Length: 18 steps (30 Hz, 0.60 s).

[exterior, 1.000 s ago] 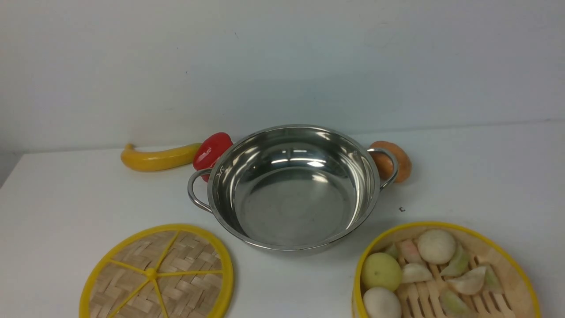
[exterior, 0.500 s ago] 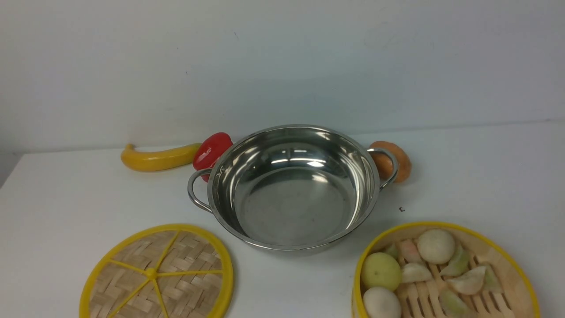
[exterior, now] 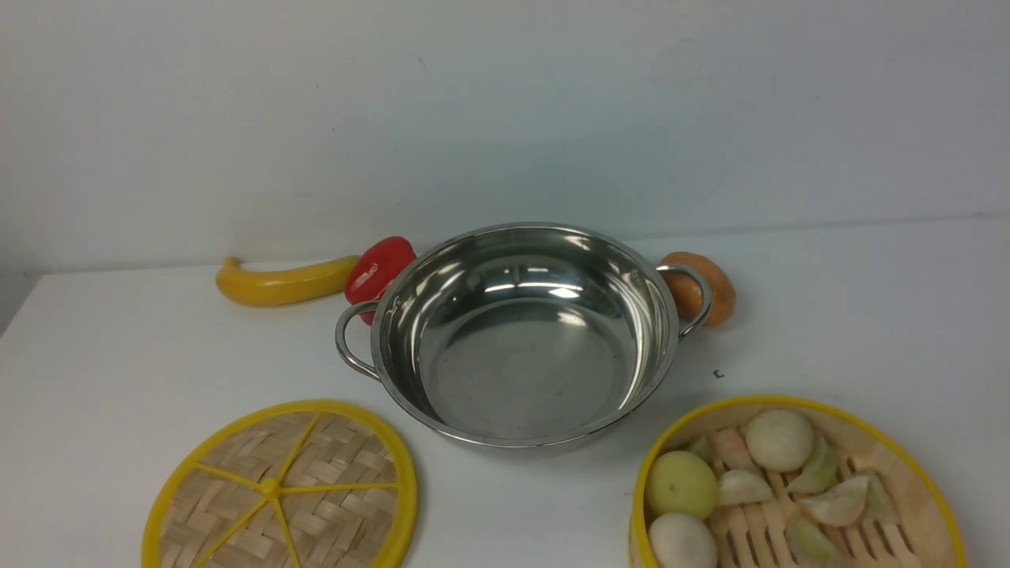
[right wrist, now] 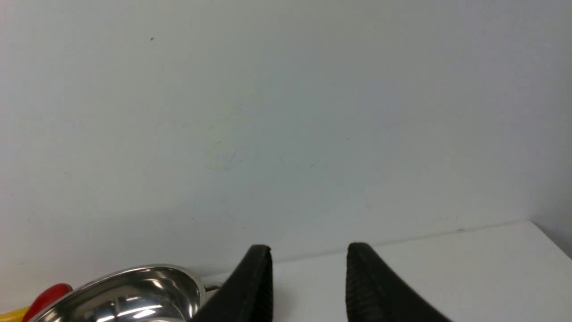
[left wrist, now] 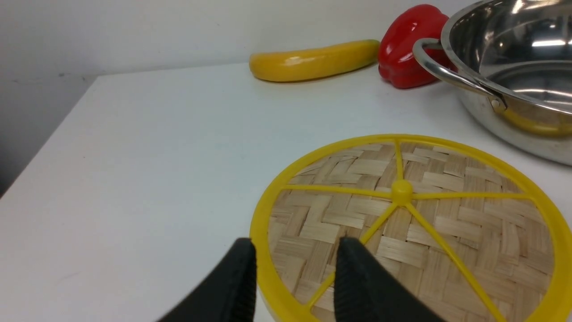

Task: Place the steamer in the pot on the white table, and put the lid on the steamer.
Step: 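Reach for and grasp the rim of the bamboo steamer holding the buns with the right gripper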

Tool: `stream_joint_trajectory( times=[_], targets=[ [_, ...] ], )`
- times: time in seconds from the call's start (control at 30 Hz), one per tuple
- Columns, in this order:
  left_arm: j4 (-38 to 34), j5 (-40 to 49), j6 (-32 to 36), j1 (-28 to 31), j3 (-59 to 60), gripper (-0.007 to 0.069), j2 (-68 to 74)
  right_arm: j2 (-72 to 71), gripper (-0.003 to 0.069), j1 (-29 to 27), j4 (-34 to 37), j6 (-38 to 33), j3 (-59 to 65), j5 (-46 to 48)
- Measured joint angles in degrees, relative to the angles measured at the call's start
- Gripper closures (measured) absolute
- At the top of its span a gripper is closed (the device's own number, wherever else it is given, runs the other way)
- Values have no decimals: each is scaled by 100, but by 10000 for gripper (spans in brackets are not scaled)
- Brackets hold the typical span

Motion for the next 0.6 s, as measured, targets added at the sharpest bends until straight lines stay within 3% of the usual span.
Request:
stream_joint_trajectory(
  times=[0.3, 0.43, 0.6],
  targets=[
    [0, 0, 0, 0, 0, 383, 0, 0, 411, 0, 153, 0, 0, 0],
    [0, 0, 0, 0, 0, 383, 0, 14, 411, 0, 537, -188, 0, 66],
    [0, 0, 0, 0, 0, 383, 0, 554, 411, 0, 1773, -1590, -320, 786]
  ],
)
